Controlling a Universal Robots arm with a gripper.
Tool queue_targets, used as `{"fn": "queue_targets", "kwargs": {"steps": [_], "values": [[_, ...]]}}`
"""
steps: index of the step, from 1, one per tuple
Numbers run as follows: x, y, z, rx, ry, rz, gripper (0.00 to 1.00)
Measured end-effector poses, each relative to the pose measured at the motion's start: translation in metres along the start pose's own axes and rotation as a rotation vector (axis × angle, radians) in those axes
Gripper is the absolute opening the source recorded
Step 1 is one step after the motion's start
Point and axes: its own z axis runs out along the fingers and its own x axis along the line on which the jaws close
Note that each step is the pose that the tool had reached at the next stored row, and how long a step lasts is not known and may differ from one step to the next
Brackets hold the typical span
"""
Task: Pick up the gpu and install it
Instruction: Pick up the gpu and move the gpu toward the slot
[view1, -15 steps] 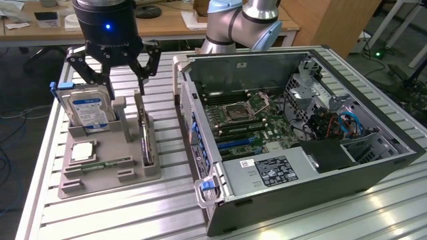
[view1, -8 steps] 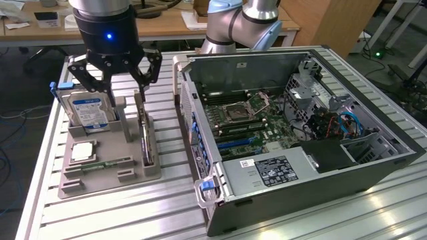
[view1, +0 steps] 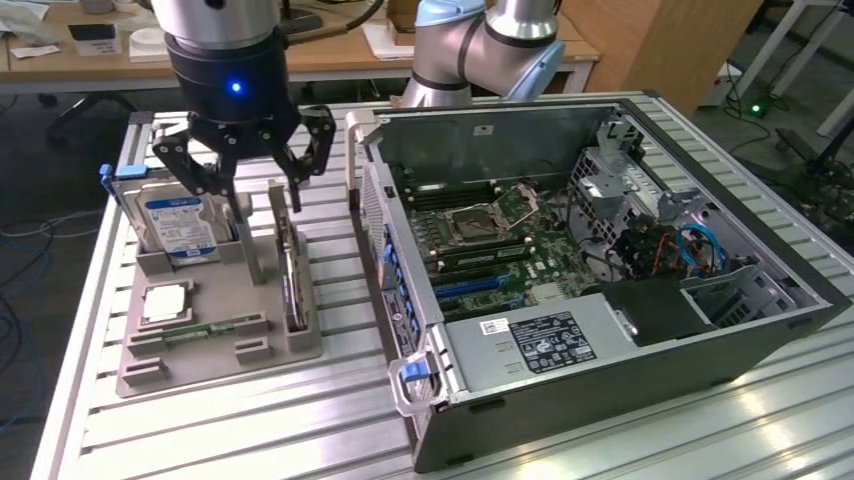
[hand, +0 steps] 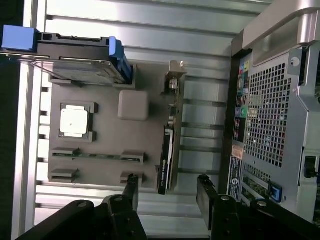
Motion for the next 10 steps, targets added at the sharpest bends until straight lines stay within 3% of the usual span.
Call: {"fn": "queue_targets", "kwargs": {"steps": [10], "values": [[-0.0037, -0.0007, 0.0113, 0.0004, -0.0016, 0.018, 0.59]]}}
